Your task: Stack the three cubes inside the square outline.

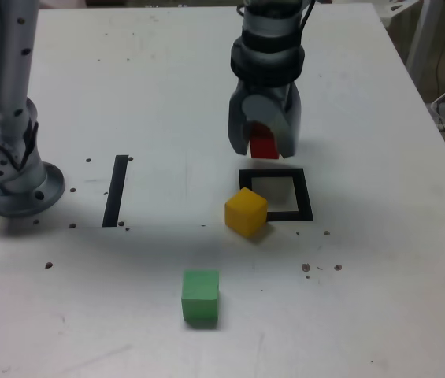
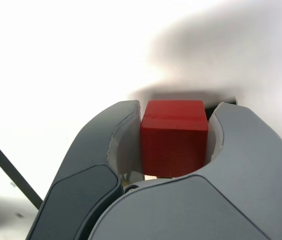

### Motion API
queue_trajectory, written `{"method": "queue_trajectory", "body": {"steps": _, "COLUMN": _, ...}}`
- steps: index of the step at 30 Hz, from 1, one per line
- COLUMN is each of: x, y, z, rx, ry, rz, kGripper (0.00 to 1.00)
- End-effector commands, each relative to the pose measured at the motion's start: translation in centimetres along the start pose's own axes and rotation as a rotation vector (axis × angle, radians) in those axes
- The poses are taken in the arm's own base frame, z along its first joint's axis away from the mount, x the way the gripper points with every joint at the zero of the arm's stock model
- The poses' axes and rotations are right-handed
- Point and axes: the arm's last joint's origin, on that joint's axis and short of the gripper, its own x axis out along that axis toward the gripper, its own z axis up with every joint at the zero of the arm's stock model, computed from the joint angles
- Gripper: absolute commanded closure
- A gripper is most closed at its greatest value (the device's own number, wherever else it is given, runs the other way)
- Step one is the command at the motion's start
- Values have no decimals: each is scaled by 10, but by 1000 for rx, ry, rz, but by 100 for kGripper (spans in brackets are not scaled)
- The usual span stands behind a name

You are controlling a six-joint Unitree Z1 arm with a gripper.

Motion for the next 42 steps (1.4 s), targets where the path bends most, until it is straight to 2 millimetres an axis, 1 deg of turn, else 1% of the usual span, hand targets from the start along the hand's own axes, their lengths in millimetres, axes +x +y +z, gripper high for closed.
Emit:
{"method": "queue_trajectory", "body": {"steps": 1, "x": -4, "y": -9, "z": 1, "rx": -26, "ry": -15, "rz": -10, "kGripper": 70}}
{"method": "queue_trajectory", "body": {"steps": 7, "x": -5, "y": -24, "z": 5, "rx": -103, "ry": -20, "rz": -20, "kGripper": 70}}
{"method": "queue_trajectory", "body": {"steps": 15, "x": 0, "y": -27, "z": 8, "rx": -163, "ry": -9, "rz": -22, "kGripper": 70}}
{"method": "queue_trajectory", "body": {"steps": 25, "x": 12, "y": -31, "z": 13, "rx": -160, "ry": 19, "rz": -37, "kGripper": 70}}
{"method": "queue_trajectory", "body": {"steps": 32, "x": 15, "y": -38, "z": 14, "rx": -150, "ry": 19, "rz": -51, "kGripper": 70}}
{"method": "queue_trajectory", "body": {"steps": 42, "x": 26, "y": -43, "z": 14, "rx": -145, "ry": 31, "rz": -68, "kGripper": 70}}
